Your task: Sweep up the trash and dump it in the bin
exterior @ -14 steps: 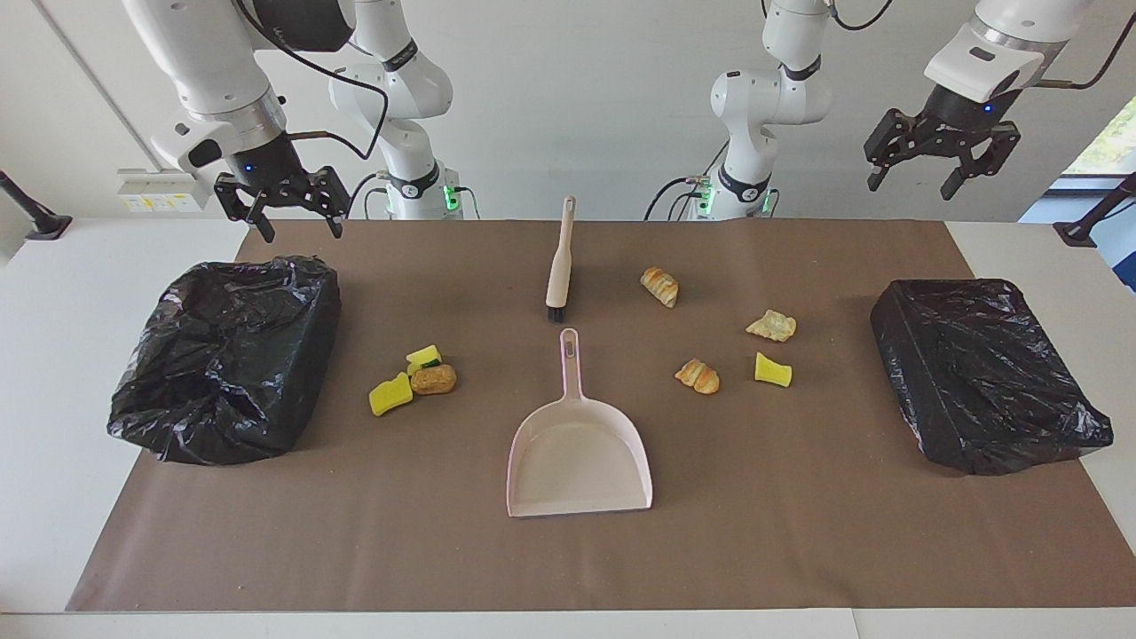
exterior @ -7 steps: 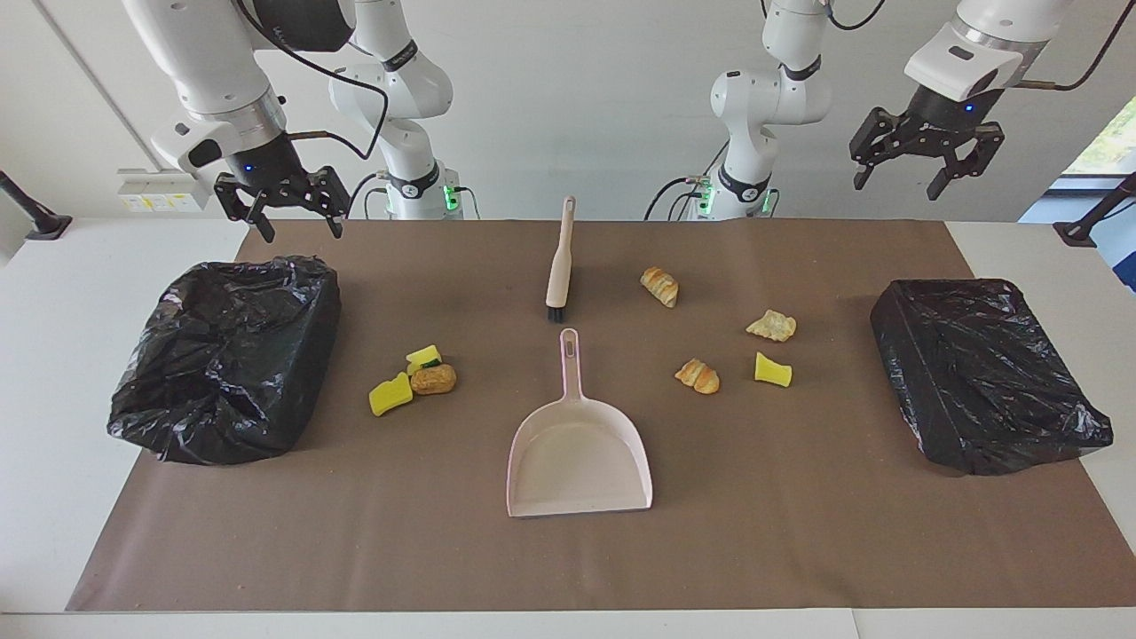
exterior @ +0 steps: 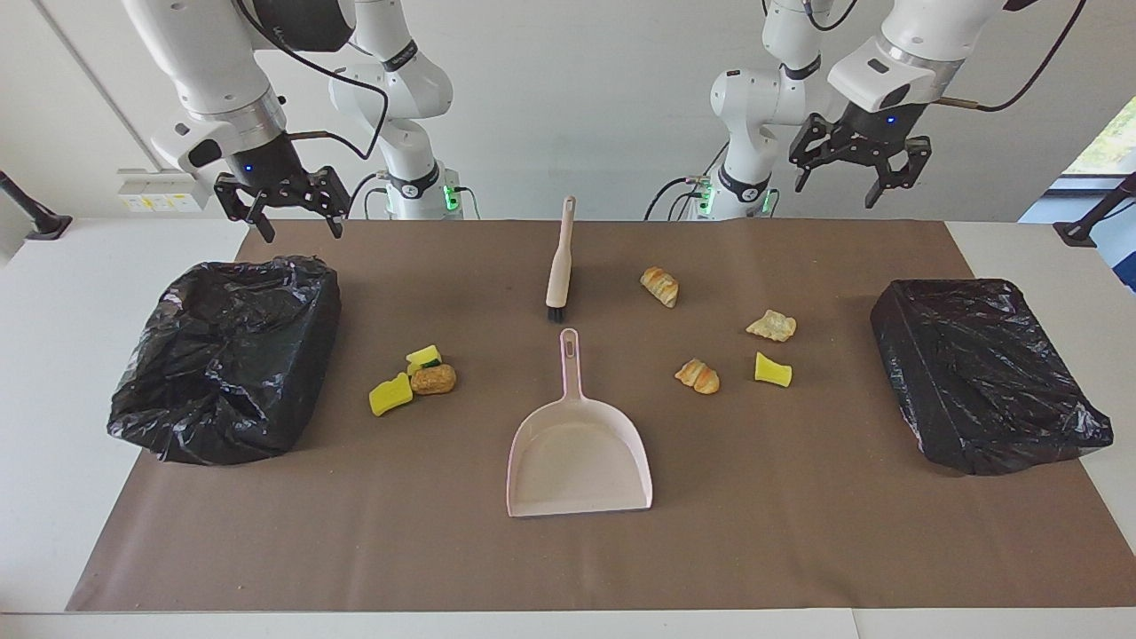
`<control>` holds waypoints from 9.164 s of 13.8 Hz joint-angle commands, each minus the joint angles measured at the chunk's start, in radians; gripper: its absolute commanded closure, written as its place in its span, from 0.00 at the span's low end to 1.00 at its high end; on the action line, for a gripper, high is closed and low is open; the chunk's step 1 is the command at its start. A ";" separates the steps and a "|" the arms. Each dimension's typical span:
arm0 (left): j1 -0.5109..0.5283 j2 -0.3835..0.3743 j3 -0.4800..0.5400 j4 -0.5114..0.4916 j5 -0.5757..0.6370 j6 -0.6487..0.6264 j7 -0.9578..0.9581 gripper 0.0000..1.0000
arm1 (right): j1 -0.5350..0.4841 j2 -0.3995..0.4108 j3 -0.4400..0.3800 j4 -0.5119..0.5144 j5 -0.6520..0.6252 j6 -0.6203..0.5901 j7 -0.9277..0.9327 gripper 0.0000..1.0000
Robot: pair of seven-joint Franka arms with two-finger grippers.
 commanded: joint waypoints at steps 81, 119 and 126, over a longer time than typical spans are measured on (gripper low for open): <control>0.233 -0.072 0.019 -0.726 0.111 0.582 -0.213 1.00 | 0.464 0.541 0.047 0.042 -0.048 0.589 0.229 1.00; -0.422 -0.067 0.013 -0.786 -0.084 0.635 -0.496 1.00 | 0.538 0.242 0.050 -0.372 -0.085 0.523 -0.706 1.00; -0.235 -0.182 0.021 -0.814 -0.064 0.432 -0.570 1.00 | 0.461 0.214 0.049 -0.356 -0.122 0.497 -0.873 1.00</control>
